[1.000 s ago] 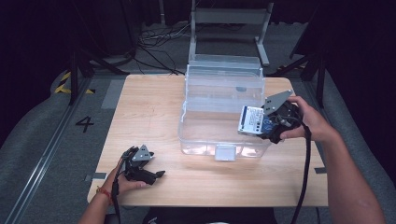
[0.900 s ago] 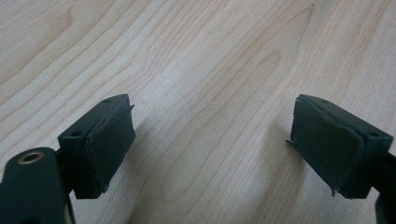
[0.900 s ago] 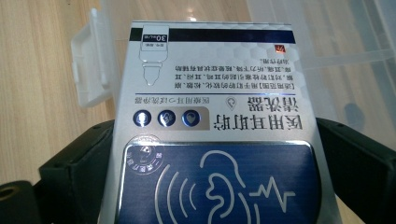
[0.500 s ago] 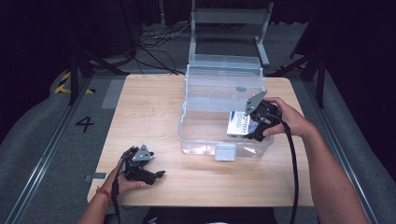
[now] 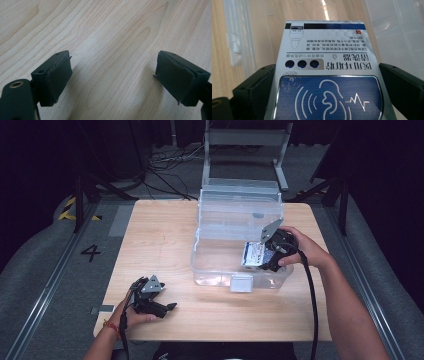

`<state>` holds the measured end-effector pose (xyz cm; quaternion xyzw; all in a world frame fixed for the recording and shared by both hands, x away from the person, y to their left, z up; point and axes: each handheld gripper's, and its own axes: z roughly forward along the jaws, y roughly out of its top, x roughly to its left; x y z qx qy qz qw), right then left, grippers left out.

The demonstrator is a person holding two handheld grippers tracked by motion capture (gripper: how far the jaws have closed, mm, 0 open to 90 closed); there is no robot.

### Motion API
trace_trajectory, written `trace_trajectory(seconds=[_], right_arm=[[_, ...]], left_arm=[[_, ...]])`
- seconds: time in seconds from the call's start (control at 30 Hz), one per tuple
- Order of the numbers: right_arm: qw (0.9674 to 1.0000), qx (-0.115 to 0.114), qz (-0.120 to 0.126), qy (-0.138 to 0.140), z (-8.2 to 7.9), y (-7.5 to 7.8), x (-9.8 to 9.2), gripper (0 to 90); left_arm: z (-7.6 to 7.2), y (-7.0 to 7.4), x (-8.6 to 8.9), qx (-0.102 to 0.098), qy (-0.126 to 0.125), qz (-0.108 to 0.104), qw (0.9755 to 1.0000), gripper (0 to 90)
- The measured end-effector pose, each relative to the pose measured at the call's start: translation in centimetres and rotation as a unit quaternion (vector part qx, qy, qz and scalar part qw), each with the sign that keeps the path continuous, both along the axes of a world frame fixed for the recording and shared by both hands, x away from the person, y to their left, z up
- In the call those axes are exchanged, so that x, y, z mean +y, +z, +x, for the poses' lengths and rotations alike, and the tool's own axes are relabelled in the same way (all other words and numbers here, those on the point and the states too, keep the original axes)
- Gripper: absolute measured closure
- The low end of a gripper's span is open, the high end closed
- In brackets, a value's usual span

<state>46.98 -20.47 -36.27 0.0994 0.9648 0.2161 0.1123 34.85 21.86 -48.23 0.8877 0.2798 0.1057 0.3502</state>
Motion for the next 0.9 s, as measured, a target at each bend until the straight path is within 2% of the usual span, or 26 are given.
trace_trajectory(seconds=[0.13, 0.17, 0.37, 0.63, 0.8, 0.9], right_arm=[[0.9999, -0.012, 0.000, -0.006, 0.0, -0.1, -0.2, 5.1], [0.9998, -0.016, 0.009, -0.009, 0.0, -0.2, -0.3, 5.1], [0.9992, -0.008, 0.039, -0.009, 0.2, -0.3, -0.6, 5.1], [0.9964, -0.001, 0.084, -0.010, 0.3, -0.7, -1.3, 5.1], [0.9962, -0.004, 0.087, -0.011, 0.3, -0.8, -1.4, 5.1], [0.9978, -0.005, 0.065, -0.011, 0.2, -0.7, -1.1, 5.1]], left_arm=[[0.0, 0.0, 0.0, 0.000, 0.000, 0.000, 1.0000, 14.0], [0.0, 0.0, 0.0, 0.000, 0.000, 0.000, 1.0000, 14.0], [0.0, 0.0, 0.0, 0.001, 0.001, -0.001, 1.0000, 13.9], [0.0, 0.0, 0.0, 0.000, 0.001, -0.001, 1.0000, 14.0], [0.0, 0.0, 0.0, 0.000, 0.001, 0.000, 1.0000, 14.0], [0.0, 0.0, 0.0, 0.000, 0.001, -0.001, 1.0000, 14.0]])
